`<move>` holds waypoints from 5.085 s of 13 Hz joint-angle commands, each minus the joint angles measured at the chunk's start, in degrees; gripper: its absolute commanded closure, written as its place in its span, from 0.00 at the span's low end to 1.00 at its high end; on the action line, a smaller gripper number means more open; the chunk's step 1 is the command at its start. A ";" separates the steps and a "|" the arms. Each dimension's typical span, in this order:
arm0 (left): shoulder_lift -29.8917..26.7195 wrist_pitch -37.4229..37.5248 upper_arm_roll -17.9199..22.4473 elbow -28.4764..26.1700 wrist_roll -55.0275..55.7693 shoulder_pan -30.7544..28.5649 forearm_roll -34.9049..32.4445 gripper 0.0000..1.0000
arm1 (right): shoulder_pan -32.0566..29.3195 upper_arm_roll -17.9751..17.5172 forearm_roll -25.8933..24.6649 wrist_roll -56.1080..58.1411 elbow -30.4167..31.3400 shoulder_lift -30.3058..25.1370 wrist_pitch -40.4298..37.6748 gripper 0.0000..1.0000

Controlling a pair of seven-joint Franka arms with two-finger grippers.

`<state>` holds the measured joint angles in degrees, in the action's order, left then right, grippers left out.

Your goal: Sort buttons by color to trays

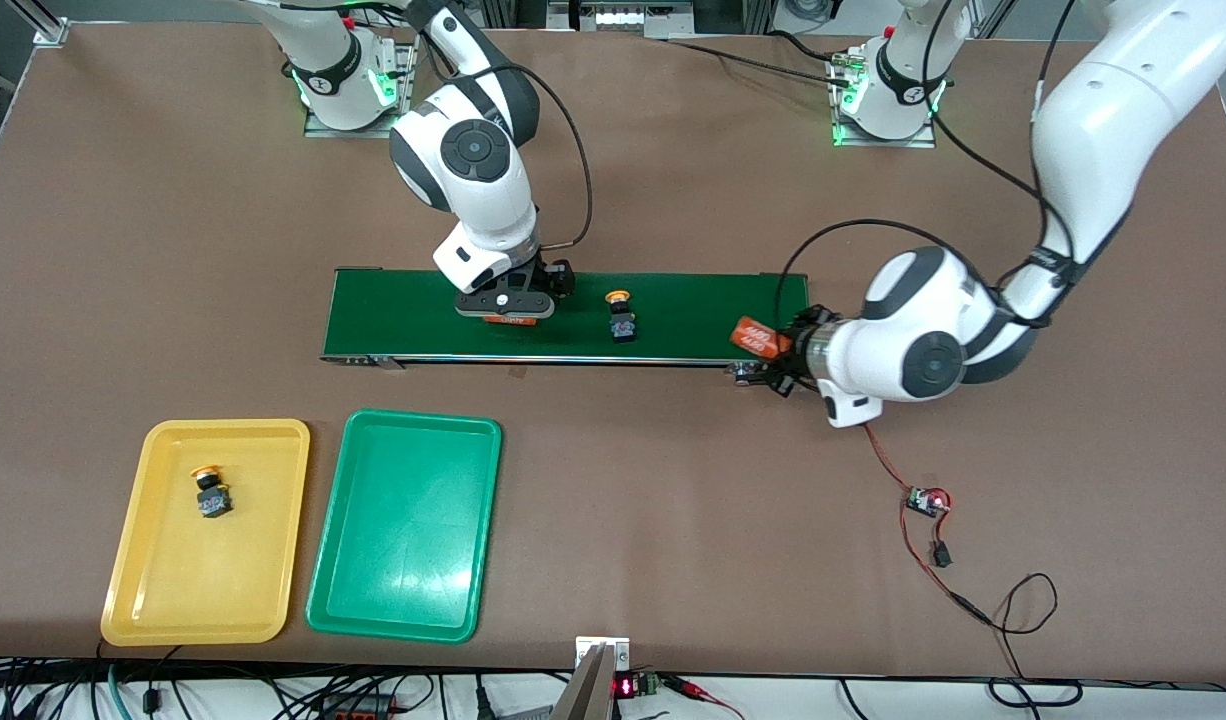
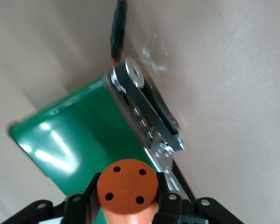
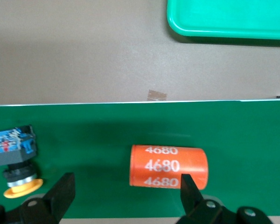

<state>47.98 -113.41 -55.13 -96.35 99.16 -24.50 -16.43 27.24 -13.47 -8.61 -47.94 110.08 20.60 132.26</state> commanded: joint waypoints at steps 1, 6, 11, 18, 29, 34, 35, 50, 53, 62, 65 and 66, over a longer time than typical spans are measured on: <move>-0.87 -9.93 0.37 -6.44 7.25 -0.64 1.31 0.82 | 1.15 -0.24 -0.53 -3.65 -1.62 1.20 -0.07 0.00; -1.67 -17.99 -1.64 -12.19 12.81 -0.82 1.22 0.77 | 1.42 -0.24 -0.53 -3.74 -1.62 1.72 0.02 0.00; -1.93 -15.10 -2.79 -12.02 12.38 -0.02 1.05 0.00 | 2.91 -1.20 -0.79 -2.43 -1.71 3.83 2.82 0.00; -3.07 -5.35 -4.11 -4.83 10.02 -2.13 0.34 0.00 | 3.97 -1.21 -1.41 0.48 -4.52 6.20 3.09 0.00; -2.72 11.11 4.41 5.21 -18.63 -3.54 -8.18 0.00 | 3.53 -0.16 -1.94 0.91 -4.52 10.42 6.17 0.08; -3.07 12.25 4.33 8.98 -25.14 -4.51 -8.27 0.00 | 3.44 1.42 -2.38 1.27 -4.61 10.60 6.08 0.92; -3.07 13.38 4.33 10.03 -28.20 -4.51 -8.27 0.00 | 3.44 2.04 -2.38 1.61 -4.70 10.51 6.08 0.99; -19.93 14.09 26.72 5.13 -78.57 2.95 3.40 0.00 | -17.46 14.34 0.88 48.87 -19.99 7.51 -17.30 0.97; -24.85 13.92 32.61 1.27 -87.18 4.81 8.59 0.00 | -22.30 14.79 -1.30 53.47 -19.99 11.81 -8.36 0.97; -35.06 3.90 42.56 -18.07 -92.74 12.19 14.76 0.00 | -28.38 15.93 -4.75 56.90 -20.26 22.72 11.36 0.97; -34.80 2.23 42.47 -22.03 -92.13 13.07 14.85 0.00 | -28.03 15.75 -4.57 53.83 -20.17 23.08 11.36 0.97; -34.62 2.23 42.47 -22.30 -92.13 13.16 15.37 0.00 | -27.94 15.58 -4.49 52.87 -20.17 23.34 11.36 0.97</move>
<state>15.40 -110.03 -13.82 -115.82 7.74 -12.64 -3.11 -1.02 2.40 -13.00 7.31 90.56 43.41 143.72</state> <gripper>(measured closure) 0.000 0.595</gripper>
